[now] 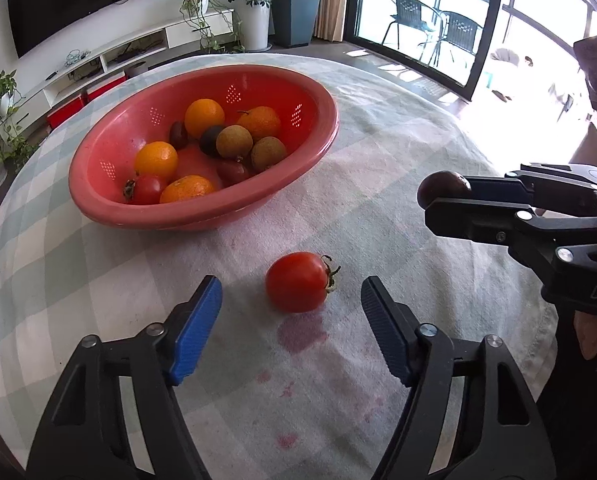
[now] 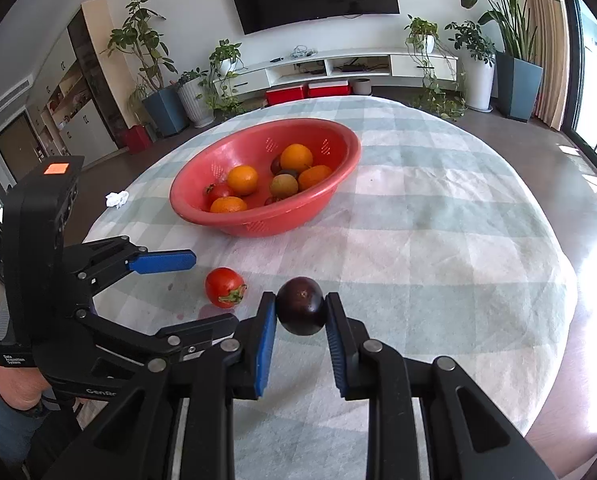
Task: Organize fruits
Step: 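Grasp the dark purple plum with the right gripper while the left gripper grasps a red tomato, then carry the red tomato and the plum over the red basin and lower them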
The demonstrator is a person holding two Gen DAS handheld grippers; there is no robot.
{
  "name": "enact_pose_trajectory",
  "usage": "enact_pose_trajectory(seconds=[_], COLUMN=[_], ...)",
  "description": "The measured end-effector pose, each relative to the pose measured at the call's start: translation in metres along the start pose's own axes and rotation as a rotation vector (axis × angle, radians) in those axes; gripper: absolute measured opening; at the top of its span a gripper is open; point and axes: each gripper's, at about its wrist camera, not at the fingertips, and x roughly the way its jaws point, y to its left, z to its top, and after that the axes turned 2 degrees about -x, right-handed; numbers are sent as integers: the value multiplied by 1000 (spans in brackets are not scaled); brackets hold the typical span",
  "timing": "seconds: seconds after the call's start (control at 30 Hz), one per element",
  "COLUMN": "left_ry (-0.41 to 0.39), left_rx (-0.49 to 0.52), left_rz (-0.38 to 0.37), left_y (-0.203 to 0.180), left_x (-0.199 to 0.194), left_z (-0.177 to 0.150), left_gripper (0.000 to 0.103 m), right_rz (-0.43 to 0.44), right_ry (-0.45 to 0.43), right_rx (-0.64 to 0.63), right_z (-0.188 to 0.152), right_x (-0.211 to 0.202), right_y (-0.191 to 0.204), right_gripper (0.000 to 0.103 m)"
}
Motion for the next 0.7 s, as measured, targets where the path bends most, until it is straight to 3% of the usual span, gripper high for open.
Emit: enact_pose_trajectory(seconds=[0.1,0.33,0.7], left_ry=[9,10,-16], left_rx=[1,-15,-34], left_rz=[6,4,2], left_y=[-3,-2,2], left_x=[7,13,4], left_z=[3,0,-7], left_gripper=[50,35,32], right_rz=[3,1,-7], right_ry=[-5,-8,-8], right_rx=[2,-5,-10], right_z=[0,-1,-2], right_x=[-1,-1,0], right_y=[1,1,1], right_gripper=[27,27,27])
